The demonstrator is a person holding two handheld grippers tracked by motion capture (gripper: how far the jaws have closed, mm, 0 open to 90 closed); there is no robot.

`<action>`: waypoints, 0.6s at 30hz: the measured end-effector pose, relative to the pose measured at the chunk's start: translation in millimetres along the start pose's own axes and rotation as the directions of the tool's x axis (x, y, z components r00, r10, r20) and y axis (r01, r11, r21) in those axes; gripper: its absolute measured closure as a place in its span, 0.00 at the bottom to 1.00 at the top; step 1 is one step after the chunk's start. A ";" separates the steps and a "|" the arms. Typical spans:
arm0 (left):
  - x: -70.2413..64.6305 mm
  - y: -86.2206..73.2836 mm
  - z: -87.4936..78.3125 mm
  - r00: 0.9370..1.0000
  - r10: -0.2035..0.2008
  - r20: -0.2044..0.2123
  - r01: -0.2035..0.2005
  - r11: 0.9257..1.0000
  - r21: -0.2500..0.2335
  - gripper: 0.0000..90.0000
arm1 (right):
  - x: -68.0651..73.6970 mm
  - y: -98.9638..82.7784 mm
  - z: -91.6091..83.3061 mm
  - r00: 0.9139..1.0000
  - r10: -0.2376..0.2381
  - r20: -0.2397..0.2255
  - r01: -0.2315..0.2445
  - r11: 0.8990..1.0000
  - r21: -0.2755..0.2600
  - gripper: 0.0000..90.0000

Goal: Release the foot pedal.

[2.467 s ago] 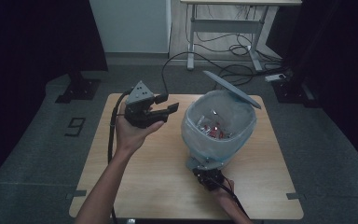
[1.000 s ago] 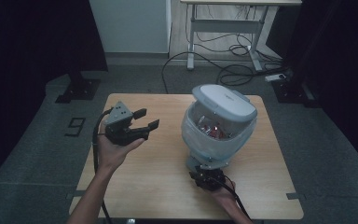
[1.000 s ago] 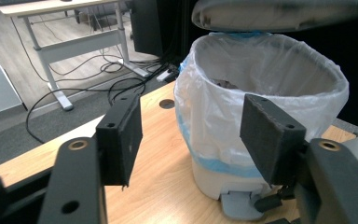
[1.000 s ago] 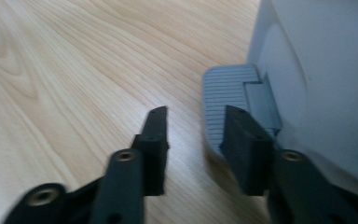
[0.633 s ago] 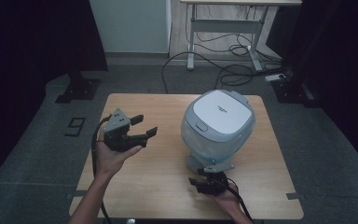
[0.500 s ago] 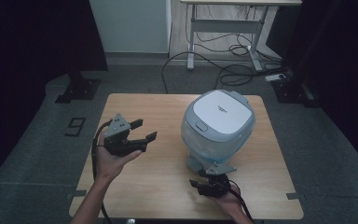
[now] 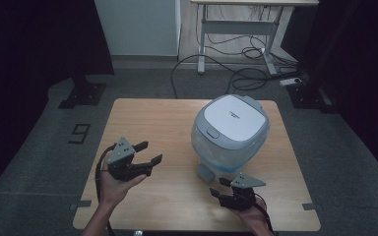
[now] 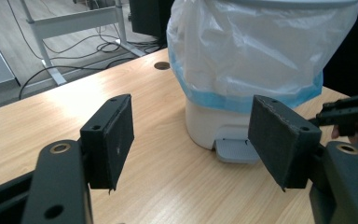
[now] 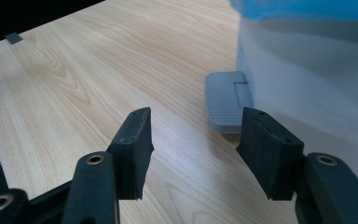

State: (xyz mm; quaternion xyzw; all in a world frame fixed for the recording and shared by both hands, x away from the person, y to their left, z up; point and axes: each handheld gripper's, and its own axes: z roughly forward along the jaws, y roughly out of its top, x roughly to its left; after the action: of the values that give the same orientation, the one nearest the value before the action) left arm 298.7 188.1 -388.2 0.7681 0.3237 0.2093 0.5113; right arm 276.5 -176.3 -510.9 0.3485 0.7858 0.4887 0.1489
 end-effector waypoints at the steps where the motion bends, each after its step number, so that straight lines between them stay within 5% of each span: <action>1: -0.8 -2.2 0.2 1.000 -0.002 0.001 0.002 1.000 0.001 0.35 | -1.4 -0.6 -2.8 1.000 0.002 0.004 -0.002 1.000 -0.006 0.49; 9: -7.0 -23.2 5.0 1.000 -0.014 0.015 0.014 1.000 0.025 0.35 | -16.0 -4.8 -24.5 0.999 0.017 0.045 -0.014 0.998 -0.061 0.49; 18: -9.6 -46.6 11.9 0.999 -0.032 0.022 0.031 0.997 0.064 0.35 | -31.0 -11.6 -31.0 0.995 0.040 0.088 -0.035 0.998 -0.059 0.48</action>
State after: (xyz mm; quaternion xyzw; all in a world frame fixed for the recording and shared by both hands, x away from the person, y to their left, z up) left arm 286.5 186.0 -435.6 0.7812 0.3364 0.1818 0.4936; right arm 276.1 -221.6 -509.5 0.3804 0.7573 0.4978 0.1845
